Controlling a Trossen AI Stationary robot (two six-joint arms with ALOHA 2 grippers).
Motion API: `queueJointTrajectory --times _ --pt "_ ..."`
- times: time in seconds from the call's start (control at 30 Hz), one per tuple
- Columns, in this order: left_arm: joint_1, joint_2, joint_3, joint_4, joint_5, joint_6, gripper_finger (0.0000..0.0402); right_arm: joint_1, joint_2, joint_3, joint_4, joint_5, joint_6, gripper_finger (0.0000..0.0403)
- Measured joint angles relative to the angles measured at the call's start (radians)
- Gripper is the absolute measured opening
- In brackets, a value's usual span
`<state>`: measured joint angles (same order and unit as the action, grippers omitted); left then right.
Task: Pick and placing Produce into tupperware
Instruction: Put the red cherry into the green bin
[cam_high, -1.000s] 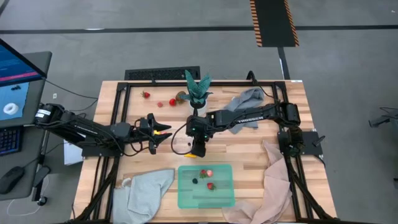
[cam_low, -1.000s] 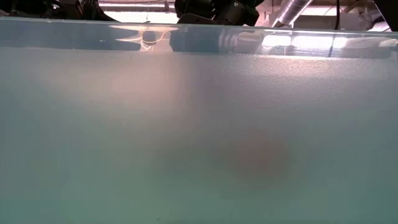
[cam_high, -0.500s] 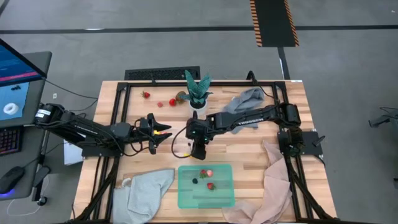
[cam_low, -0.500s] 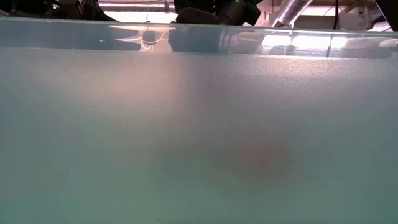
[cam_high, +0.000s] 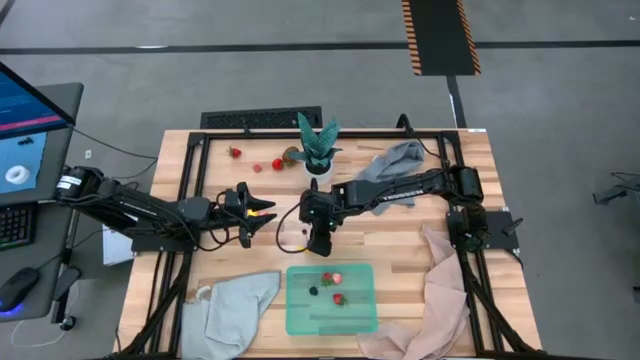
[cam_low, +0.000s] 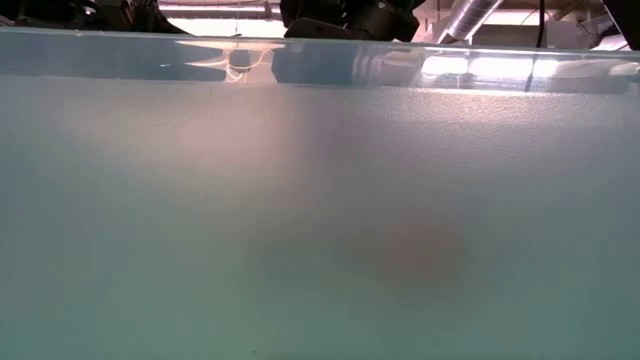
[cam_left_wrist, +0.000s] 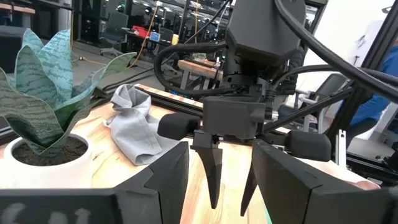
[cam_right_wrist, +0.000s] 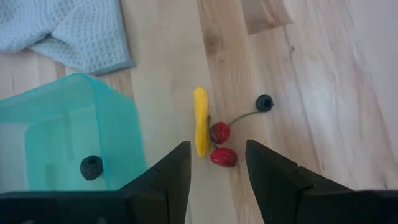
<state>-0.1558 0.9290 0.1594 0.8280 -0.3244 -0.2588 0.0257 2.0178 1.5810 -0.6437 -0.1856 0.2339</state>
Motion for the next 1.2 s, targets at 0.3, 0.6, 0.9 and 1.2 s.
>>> queueJointTrajectory --times 0.3,0.6,0.9,1.2 --pt "0.000 0.000 0.000 0.000 0.000 0.000 0.0167 0.006 0.008 0.001 0.014 0.003 -0.003 0.0175" --pt "-0.002 0.000 0.000 -0.010 0.004 -0.011 0.0167 0.014 0.132 0.003 -0.001 -0.034 -0.007 0.0175" --pt "-0.002 0.000 0.000 -0.009 0.005 -0.010 0.0167 0.030 0.148 0.005 0.055 -0.053 -0.015 0.0175" --pt "-0.002 0.000 0.000 -0.009 0.005 -0.010 0.0167 0.031 0.148 0.005 0.064 -0.053 -0.007 0.0175"
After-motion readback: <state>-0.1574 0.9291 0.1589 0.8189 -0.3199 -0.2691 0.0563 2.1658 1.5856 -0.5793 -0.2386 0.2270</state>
